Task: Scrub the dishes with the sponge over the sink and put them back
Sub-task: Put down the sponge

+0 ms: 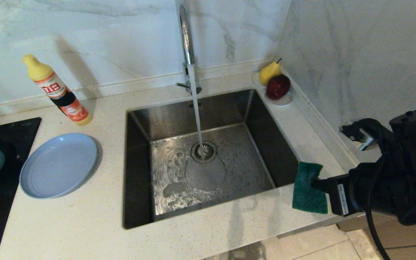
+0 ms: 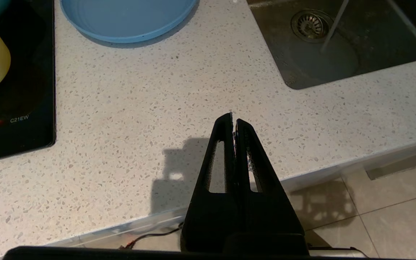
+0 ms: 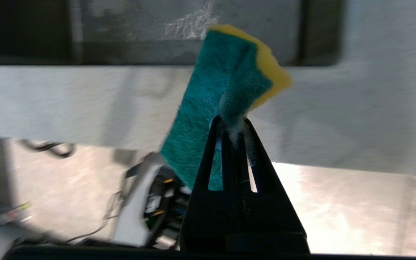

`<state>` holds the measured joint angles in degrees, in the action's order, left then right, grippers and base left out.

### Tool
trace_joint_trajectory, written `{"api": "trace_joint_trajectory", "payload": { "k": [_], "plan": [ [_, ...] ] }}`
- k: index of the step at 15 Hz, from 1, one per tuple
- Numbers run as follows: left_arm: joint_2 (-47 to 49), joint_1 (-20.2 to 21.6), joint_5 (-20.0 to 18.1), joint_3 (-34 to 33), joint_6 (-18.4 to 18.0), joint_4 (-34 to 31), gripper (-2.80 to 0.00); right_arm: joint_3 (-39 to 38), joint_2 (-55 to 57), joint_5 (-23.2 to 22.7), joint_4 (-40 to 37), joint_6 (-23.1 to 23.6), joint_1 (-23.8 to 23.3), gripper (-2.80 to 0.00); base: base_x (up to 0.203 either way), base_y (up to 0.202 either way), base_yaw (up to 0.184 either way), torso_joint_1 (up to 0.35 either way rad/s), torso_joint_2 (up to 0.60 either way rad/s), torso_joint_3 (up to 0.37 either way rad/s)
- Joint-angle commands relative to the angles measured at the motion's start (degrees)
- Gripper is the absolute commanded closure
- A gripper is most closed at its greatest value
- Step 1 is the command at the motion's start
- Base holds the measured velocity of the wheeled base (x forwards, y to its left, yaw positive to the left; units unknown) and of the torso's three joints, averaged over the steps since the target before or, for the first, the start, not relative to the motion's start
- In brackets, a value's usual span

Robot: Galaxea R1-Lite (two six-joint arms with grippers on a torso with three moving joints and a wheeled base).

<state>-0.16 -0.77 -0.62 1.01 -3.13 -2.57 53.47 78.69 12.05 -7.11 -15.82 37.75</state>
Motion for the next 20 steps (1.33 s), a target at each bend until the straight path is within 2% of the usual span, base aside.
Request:
{"api": "trace_joint_trajectory", "payload": {
  "k": [1, 4, 6, 10, 13, 20],
  "plan": [
    [0.2, 0.0, 0.0, -0.1, 0.0, -0.3, 0.0, -0.5, 0.5, 1.8, 0.1, 1.2, -2.1, 0.0, 0.0, 0.0, 0.0, 0.0, 0.0, 0.0],
    [0.2, 0.0, 0.0, -0.1, 0.0, -0.3, 0.0, -4.0, 0.2, 2.6, 0.2, 1.5, -3.5, 0.0, 0.0, 0.0, 0.0, 0.0, 0.0, 0.0],
    [0.2, 0.0, 0.0, -0.1, 0.0, -0.3, 0.0, -6.4, 0.5, 2.8, 1.8, 2.3, -6.2, 0.0, 0.0, 0.0, 0.0, 0.0, 0.0, 0.0],
    [0.2, 0.0, 0.0, -0.1, 0.0, -0.3, 0.0, -11.6, 2.4, 2.9, 8.4, 6.5, -11.8, 0.0, 0.0, 0.0, 0.0, 0.0, 0.0, 0.0],
    [0.2, 0.0, 0.0, -0.1, 0.0, -0.3, 0.0, -14.3, 5.5, 2.8, 15.1, 9.0, -13.0, 0.0, 0.0, 0.0, 0.0, 0.0, 0.0, 0.0],
    [0.2, 0.0, 0.0, -0.1, 0.0, -0.3, 0.0, -13.7, 8.1, -0.6, 20.9, 15.3, -17.3, 0.0, 0.0, 0.0, 0.0, 0.0, 0.0, 0.0]
  ]
}}
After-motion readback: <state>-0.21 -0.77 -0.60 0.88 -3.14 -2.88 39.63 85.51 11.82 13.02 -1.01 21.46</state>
